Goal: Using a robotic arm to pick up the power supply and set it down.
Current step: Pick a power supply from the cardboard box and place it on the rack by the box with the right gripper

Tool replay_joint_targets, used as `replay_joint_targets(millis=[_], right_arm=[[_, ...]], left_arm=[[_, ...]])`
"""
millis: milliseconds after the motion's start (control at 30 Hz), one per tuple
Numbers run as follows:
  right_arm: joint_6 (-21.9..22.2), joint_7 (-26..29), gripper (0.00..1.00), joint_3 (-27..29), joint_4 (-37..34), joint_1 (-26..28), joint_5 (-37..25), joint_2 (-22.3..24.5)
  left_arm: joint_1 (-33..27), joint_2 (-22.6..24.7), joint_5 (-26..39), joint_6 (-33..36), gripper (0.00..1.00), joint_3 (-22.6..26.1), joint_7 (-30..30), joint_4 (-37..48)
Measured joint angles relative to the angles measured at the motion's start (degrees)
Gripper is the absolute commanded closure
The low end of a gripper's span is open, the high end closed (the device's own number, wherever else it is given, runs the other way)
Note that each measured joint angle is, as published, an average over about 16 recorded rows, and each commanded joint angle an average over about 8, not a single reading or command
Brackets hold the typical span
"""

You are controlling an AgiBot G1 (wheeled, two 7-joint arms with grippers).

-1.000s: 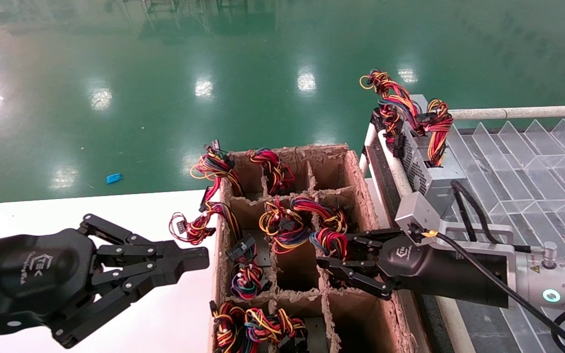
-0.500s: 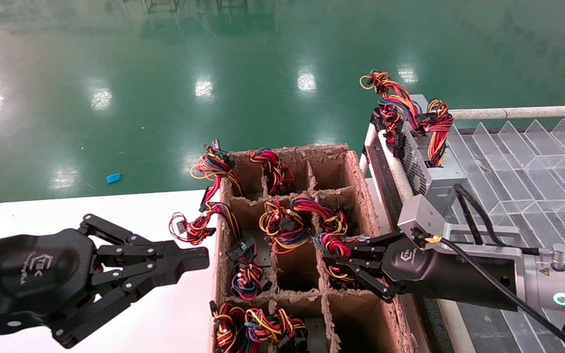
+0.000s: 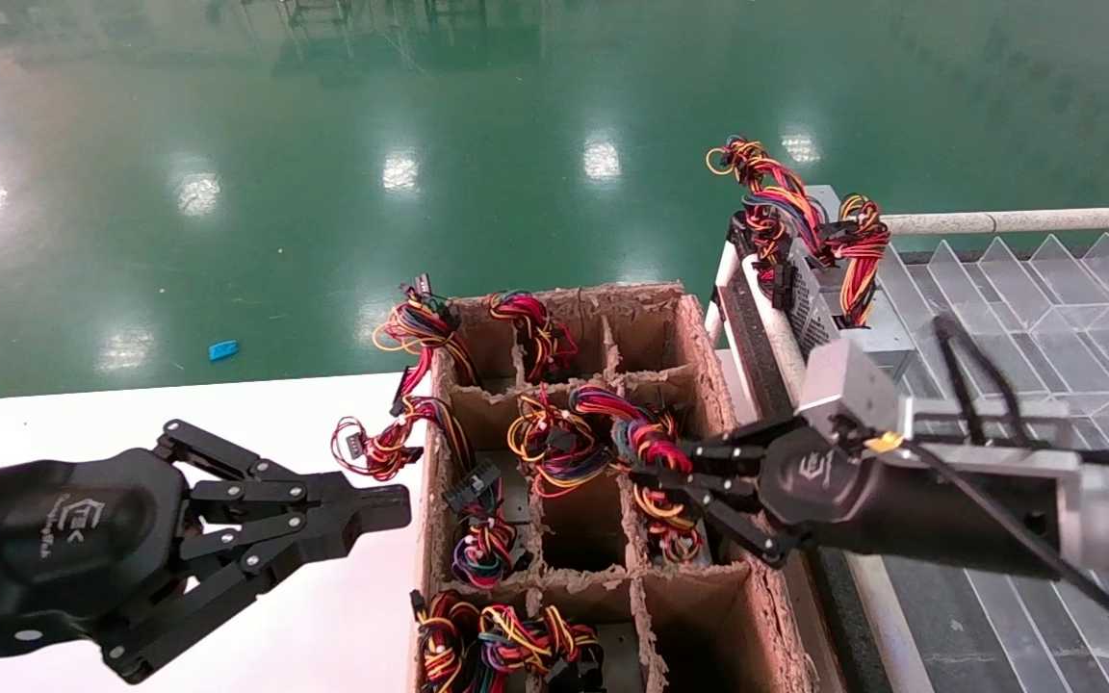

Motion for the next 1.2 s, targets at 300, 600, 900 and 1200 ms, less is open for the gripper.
replay_joint_targets(millis=[300,600,900,1200], right_arm=[[-0.36,-1.29,1.0,2.32,4.76,4.09,0.74,1.94],[-1.23,-3.96,1.0,4.55,6.62,10.3,0.78,2.83],[-1.72,-6.22,1.0,6.24,6.6,16.43,0.15,3.22],[-1.65,-7.25,1.0,6.74,5.98,21.4,-1.82,3.23]], left_arm=[[0.0,0.0,0.0,0.0,1.0,0.0,0.0,0.0],[0.0,0.0,0.0,0.0,1.0,0.0,0.0,0.0],[0.0,0.0,0.0,0.0,1.0,0.0,0.0,0.0],[0.0,0.0,0.0,0.0,1.0,0.0,0.0,0.0]])
